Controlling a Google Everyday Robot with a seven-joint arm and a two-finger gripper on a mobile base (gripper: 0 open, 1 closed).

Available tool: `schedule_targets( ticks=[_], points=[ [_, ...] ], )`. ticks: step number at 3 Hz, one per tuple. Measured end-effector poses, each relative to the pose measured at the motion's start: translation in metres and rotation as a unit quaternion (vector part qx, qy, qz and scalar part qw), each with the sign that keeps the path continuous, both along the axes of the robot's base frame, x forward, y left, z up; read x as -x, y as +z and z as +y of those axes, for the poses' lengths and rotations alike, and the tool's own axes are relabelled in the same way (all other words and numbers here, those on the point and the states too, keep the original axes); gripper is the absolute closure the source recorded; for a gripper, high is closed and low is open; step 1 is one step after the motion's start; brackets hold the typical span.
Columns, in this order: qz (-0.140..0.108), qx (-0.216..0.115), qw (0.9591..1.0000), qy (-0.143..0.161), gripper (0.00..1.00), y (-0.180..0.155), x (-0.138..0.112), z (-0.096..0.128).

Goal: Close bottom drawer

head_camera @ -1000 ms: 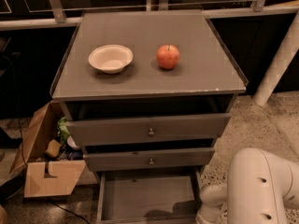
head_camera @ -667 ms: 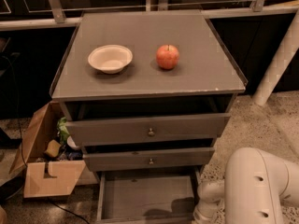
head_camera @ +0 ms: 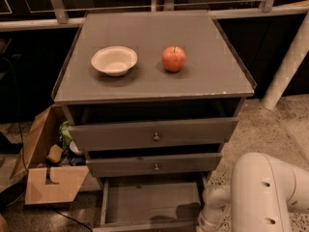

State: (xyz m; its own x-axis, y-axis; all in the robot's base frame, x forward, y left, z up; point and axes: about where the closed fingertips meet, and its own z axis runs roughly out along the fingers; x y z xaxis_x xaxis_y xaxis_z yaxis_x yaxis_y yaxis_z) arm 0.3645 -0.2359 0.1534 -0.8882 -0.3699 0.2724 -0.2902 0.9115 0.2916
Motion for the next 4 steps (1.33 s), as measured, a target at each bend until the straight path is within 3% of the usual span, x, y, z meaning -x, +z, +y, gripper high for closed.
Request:
schedule_targets(
  ticks=[1,2,3,4],
  points=[
    [-0.03,-0.026,0.9991,-0.016,1.0,0.014,-0.024,0.007],
    [-0.095,-0.057,0.9932,-0.034,1.0,0.049,-0.081,0.015],
    [-0.086,-0.06,0.9938,-0.038,1.0,0.049,-0.073,0.011],
    [-0.07,-0.053,0.994,-0.065,1.0,0.052,-0.049,-0.011]
  ],
)
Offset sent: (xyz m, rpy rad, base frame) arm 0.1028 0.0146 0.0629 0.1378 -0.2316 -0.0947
